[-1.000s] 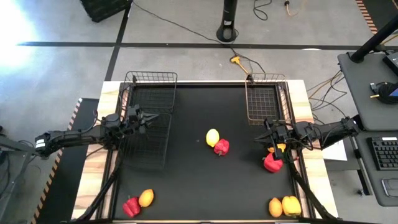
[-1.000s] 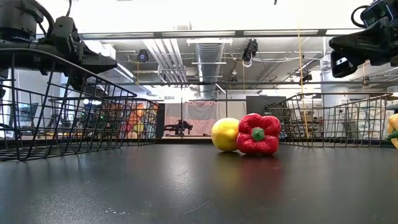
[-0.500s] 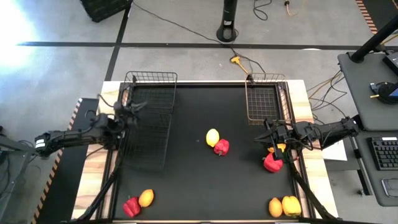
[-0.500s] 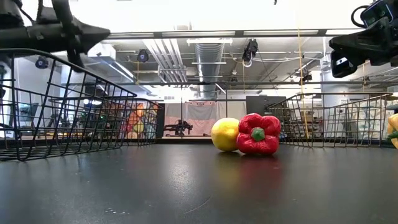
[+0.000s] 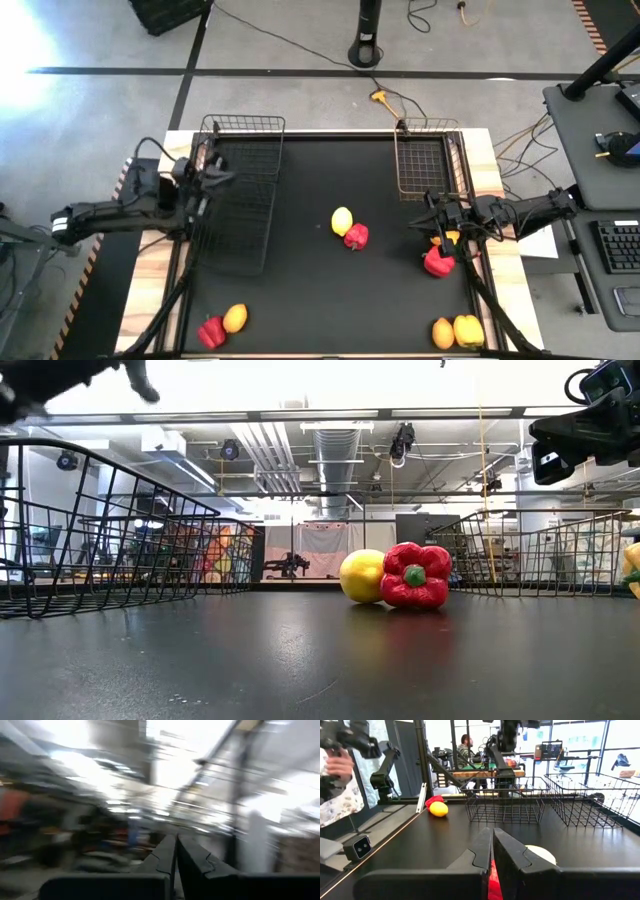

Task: Sort produce into baskets
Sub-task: Put the bottom left lemon into the bottom black wire basket

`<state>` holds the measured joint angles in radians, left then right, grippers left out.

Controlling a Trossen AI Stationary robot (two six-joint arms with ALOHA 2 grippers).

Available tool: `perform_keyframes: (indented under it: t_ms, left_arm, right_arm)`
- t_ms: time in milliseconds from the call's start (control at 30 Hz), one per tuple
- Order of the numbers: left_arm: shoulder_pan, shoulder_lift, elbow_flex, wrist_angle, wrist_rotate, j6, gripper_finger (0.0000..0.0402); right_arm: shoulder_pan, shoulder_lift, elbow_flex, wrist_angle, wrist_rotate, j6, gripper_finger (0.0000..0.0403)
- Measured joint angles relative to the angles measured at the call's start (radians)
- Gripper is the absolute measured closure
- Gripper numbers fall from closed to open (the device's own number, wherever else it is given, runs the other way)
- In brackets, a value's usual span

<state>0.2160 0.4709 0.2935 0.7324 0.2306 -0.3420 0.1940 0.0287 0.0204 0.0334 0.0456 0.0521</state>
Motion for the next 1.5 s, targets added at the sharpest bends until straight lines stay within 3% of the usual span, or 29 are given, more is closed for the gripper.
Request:
perform_keyframes:
  t_ms: [100,200,433,567,667,967,1067,1167,1333,1400,1500]
  left_arm:
    - [-0.006,0.066,0.095,-0.034,0.194,-0.001,0.0401]
    - [-0.035,0.124,0.162,-0.107,0.271,-0.006,0.0401]
    - [-0.138,0.214,0.259,-0.271,0.182,-0.006,0.0401]
    - [-0.275,0.239,0.270,-0.289,0.119,0.001,0.0401]
    - [-0.447,0.258,0.268,-0.288,-0.010,0.043,0.0401]
    - [-1.007,0.420,0.305,-0.295,-0.783,0.124,0.0401]
    - [-1.131,0.512,0.372,-0.295,-0.960,0.112,0.0401]
    - [-1.208,0.602,0.459,-0.343,-1.030,0.084,0.0401]
    - [-1.237,0.752,0.628,-0.470,-1.032,-0.051,0.0401]
    - [-1.236,0.800,0.715,-0.604,-1.032,-0.136,0.0401]
    - [-1.236,0.865,0.861,-0.914,-1.034,-0.435,0.0398]
  right_arm:
    - [0.000,0.000,0.000,0.000,0.000,0.000,0.0390]
    - [0.000,0.000,0.000,0.000,0.000,0.000,0.0390]
    - [0.000,0.000,0.000,0.000,0.000,0.000,0.0390]
    - [0.000,0.000,0.000,0.000,0.000,0.000,0.0390]
    - [0.000,0.000,0.000,0.000,0.000,0.000,0.0390]
    - [0.000,0.000,0.000,0.000,0.000,0.000,0.0390]
    - [0.000,0.000,0.000,0.000,0.000,0.000,0.0390]
    - [0.000,0.000,0.000,0.000,0.000,0.000,0.0390]
    - [0.000,0.000,0.000,0.000,0.000,0.000,0.0390]
    - [0.000,0.000,0.000,0.000,0.000,0.000,0.0390]
    - [0.000,0.000,0.000,0.000,0.000,0.000,0.0390]
